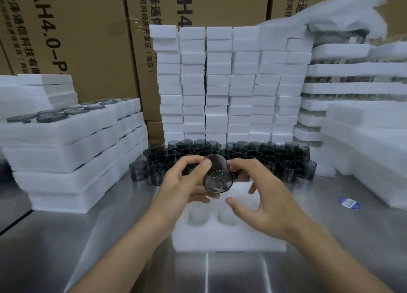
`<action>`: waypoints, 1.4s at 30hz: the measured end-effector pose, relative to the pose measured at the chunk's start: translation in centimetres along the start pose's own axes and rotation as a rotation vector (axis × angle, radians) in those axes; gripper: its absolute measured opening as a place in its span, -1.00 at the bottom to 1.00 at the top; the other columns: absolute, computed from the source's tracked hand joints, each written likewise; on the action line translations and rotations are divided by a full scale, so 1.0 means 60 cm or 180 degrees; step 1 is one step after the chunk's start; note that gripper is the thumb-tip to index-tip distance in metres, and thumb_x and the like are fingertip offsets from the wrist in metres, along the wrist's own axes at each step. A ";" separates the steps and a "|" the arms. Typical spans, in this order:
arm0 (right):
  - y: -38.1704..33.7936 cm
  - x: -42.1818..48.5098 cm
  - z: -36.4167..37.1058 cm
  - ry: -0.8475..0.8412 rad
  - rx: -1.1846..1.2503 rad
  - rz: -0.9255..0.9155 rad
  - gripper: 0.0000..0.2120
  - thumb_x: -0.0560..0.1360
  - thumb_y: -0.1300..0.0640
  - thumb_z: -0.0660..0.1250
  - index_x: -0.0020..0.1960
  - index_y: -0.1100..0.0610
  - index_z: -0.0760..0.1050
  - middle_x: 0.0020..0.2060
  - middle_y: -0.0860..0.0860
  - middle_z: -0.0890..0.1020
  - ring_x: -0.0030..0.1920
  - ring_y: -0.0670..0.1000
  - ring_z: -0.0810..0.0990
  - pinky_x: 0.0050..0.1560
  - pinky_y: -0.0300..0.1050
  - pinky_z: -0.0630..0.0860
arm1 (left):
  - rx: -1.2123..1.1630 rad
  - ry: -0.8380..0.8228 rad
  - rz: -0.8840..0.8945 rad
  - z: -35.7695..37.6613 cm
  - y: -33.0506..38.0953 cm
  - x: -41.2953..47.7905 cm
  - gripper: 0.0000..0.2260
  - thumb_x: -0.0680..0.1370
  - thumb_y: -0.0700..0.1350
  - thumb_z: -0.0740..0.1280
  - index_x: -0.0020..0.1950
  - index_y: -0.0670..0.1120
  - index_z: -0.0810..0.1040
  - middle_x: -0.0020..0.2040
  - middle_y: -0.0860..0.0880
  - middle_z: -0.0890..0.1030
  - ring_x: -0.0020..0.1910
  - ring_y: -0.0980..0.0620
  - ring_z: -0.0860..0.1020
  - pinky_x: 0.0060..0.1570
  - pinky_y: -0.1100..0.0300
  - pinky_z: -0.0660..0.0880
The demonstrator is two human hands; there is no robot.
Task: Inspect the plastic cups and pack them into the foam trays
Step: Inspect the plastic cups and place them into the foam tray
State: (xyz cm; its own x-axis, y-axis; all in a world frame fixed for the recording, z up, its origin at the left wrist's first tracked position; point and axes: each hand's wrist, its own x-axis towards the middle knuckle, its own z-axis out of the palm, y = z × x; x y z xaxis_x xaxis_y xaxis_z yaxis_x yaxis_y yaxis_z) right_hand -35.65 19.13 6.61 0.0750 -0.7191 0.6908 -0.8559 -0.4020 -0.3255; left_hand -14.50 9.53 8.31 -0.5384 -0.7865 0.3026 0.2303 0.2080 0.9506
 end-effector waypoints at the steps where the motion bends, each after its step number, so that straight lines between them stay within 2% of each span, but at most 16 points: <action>1: -0.003 0.000 0.003 0.0011 -0.0024 -0.0012 -0.38 0.51 -0.15 0.46 0.51 -0.25 0.31 0.28 -0.31 0.50 0.25 -0.11 0.56 -0.03 -0.30 0.53 | -0.0229 -0.0076 -0.0231 -0.001 0.001 0.001 -0.54 0.45 0.33 0.52 0.21 0.08 0.66 -0.01 -0.26 0.77 -0.18 -0.16 0.76 -0.23 0.12 0.65; 3: -0.009 0.001 0.010 0.0070 -0.0102 -0.0035 -0.43 0.53 -0.25 0.44 0.48 -0.25 0.34 0.22 -0.32 0.53 0.19 -0.11 0.58 -0.01 -0.30 0.51 | -0.0468 -0.0194 -0.0613 0.001 0.002 0.003 -0.40 0.45 0.38 0.50 0.27 -0.04 0.64 -0.01 -0.34 0.74 -0.27 -0.15 0.73 -0.29 0.14 0.65; 6: -0.011 0.000 0.018 0.0093 -0.0204 -0.0016 -0.51 0.54 -0.30 0.39 0.41 -0.24 0.38 0.06 -0.29 0.56 0.08 -0.11 0.60 -0.04 -0.28 0.48 | -0.0438 -0.0153 -0.0828 0.000 -0.002 0.004 -0.27 0.34 0.41 0.45 0.31 -0.07 0.63 -0.15 -0.32 0.72 -0.45 -0.07 0.55 -0.42 0.20 0.51; 9: -0.008 -0.001 0.020 0.0070 -0.0239 -0.0021 -0.57 0.55 -0.27 0.39 0.36 -0.25 0.38 -0.03 -0.25 0.58 0.01 -0.09 0.60 -0.11 -0.20 0.53 | -0.0299 -0.0256 -0.0801 -0.001 -0.007 0.006 -0.44 0.49 0.38 0.39 0.31 0.02 0.64 -0.19 -0.29 0.69 -0.46 -0.04 0.44 -0.43 0.22 0.43; 11: -0.007 -0.001 0.018 0.0064 -0.0192 -0.0020 -0.60 0.54 -0.27 0.39 0.32 -0.25 0.40 -0.07 -0.22 0.60 -0.03 -0.08 0.61 -0.14 -0.15 0.55 | -0.0197 -0.0344 -0.0730 -0.002 -0.010 0.007 -0.65 0.63 0.33 0.29 0.31 0.21 0.63 -0.20 -0.28 0.69 -0.44 -0.05 0.45 -0.45 0.23 0.41; 13: -0.008 -0.001 0.015 0.0063 -0.0183 -0.0008 -0.62 0.54 -0.27 0.40 0.29 -0.21 0.43 -0.09 -0.21 0.61 -0.05 -0.07 0.62 -0.15 -0.12 0.55 | -0.0032 -0.0398 -0.0674 -0.002 -0.012 0.006 -0.74 0.68 0.32 0.21 0.31 0.39 0.59 -0.23 -0.26 0.69 -0.48 -0.01 0.45 -0.48 0.26 0.40; 15: -0.009 -0.001 0.013 0.0029 -0.0210 0.0008 -0.64 0.52 -0.27 0.40 0.24 -0.20 0.45 -0.11 -0.21 0.60 -0.07 -0.07 0.61 -0.16 -0.11 0.55 | 0.0156 -0.0448 -0.0607 0.000 -0.014 0.006 -0.73 0.67 0.34 0.20 0.32 0.43 0.59 -0.26 -0.22 0.69 -0.52 0.04 0.44 -0.50 0.30 0.39; 19: -0.008 -0.001 0.008 -0.0064 -0.0280 0.0009 -0.67 0.48 -0.25 0.42 0.17 -0.20 0.43 -0.14 -0.22 0.58 -0.09 -0.09 0.61 -0.18 -0.09 0.55 | 0.0517 -0.0597 -0.0479 0.004 -0.016 0.004 -0.59 0.54 0.44 0.17 0.29 0.41 0.62 -0.25 -0.17 0.72 -0.50 0.05 0.46 -0.46 0.30 0.41; 27: -0.009 -0.003 0.003 -0.0142 -0.0349 -0.0033 -0.62 0.42 -0.24 0.45 0.12 -0.19 0.37 -0.14 -0.23 0.55 -0.13 -0.10 0.60 -0.22 -0.06 0.55 | 0.0708 -0.0874 -0.0464 -0.001 -0.016 0.002 -0.65 0.70 0.32 0.07 0.33 0.39 0.60 -0.17 -0.17 0.75 -0.40 0.03 0.54 -0.34 0.27 0.40; 32: -0.012 -0.001 0.002 -0.0027 -0.0551 -0.0052 -0.65 0.47 -0.27 0.40 0.17 -0.21 0.41 -0.17 -0.23 0.56 -0.15 -0.13 0.60 -0.24 -0.07 0.57 | 0.0532 -0.0863 -0.0453 -0.007 -0.019 0.005 -0.63 0.69 0.35 0.10 0.37 0.38 0.59 -0.20 -0.15 0.72 -0.40 0.02 0.52 -0.36 0.28 0.41; 36: -0.011 0.003 0.001 0.0178 -0.0532 0.0058 -0.65 0.60 -0.32 0.26 0.30 -0.21 0.49 -0.18 -0.29 0.58 -0.18 -0.21 0.61 -0.25 -0.23 0.52 | 0.0185 -0.0869 -0.0394 -0.010 -0.016 0.010 -0.49 0.60 0.47 0.21 0.37 0.22 0.63 -0.30 -0.13 0.59 -0.44 0.03 0.38 -0.37 0.24 0.33; 37: -0.011 0.004 0.002 0.0224 -0.0341 0.0180 -0.66 0.62 -0.34 0.22 0.27 -0.19 0.52 -0.18 -0.28 0.61 -0.22 -0.19 0.63 -0.25 -0.21 0.52 | 0.0184 -0.0858 -0.0320 -0.010 -0.016 0.011 -0.47 0.57 0.45 0.24 0.37 0.19 0.64 -0.33 -0.11 0.55 -0.43 0.02 0.34 -0.37 0.23 0.31; 39: -0.011 0.006 0.005 0.0303 0.0193 0.0470 -0.68 0.65 -0.32 0.16 0.08 -0.16 0.56 -0.18 -0.20 0.67 -0.26 -0.07 0.67 -0.24 -0.09 0.55 | 0.0258 -0.0863 -0.0150 -0.012 -0.015 0.010 -0.49 0.53 0.39 0.30 0.26 0.07 0.71 -0.37 -0.07 0.49 -0.40 0.01 0.31 -0.37 0.26 0.27; 40: -0.011 0.007 0.007 0.0371 0.0451 0.0585 -0.67 0.66 -0.28 0.14 -0.03 -0.13 0.56 -0.21 -0.15 0.68 -0.25 -0.02 0.69 -0.24 -0.10 0.54 | 0.0354 -0.0870 -0.0068 -0.011 -0.015 0.008 -0.52 0.52 0.35 0.34 0.18 0.03 0.73 -0.37 -0.04 0.45 -0.37 0.02 0.30 -0.36 0.26 0.25; 41: -0.012 0.008 0.007 0.0443 0.0651 0.0671 -0.64 0.68 -0.24 0.12 -0.12 -0.09 0.54 -0.24 -0.11 0.69 -0.25 0.01 0.69 -0.24 -0.17 0.51 | 0.0470 -0.0897 0.0019 -0.010 -0.015 0.006 -0.60 0.52 0.32 0.37 0.15 0.08 0.75 -0.36 -0.01 0.40 -0.35 0.04 0.30 -0.35 0.26 0.23; 42: -0.013 0.009 0.007 0.0484 0.0779 0.0733 -0.60 0.68 -0.22 0.11 -0.16 -0.05 0.53 -0.27 -0.08 0.69 -0.25 0.02 0.69 -0.24 -0.25 0.49 | 0.0580 -0.0912 0.0099 -0.009 -0.015 0.003 -0.64 0.52 0.27 0.41 0.21 0.14 0.75 -0.33 0.01 0.37 -0.32 0.06 0.31 -0.34 0.26 0.24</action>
State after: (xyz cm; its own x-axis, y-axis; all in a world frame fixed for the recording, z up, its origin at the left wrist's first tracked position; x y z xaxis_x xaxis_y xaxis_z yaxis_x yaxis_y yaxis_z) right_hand -34.72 18.82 6.95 -0.1978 -0.7215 0.6636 -0.6923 -0.3764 -0.6157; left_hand -14.40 8.89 7.46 -0.7453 -0.5881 0.3143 0.1156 0.3503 0.9295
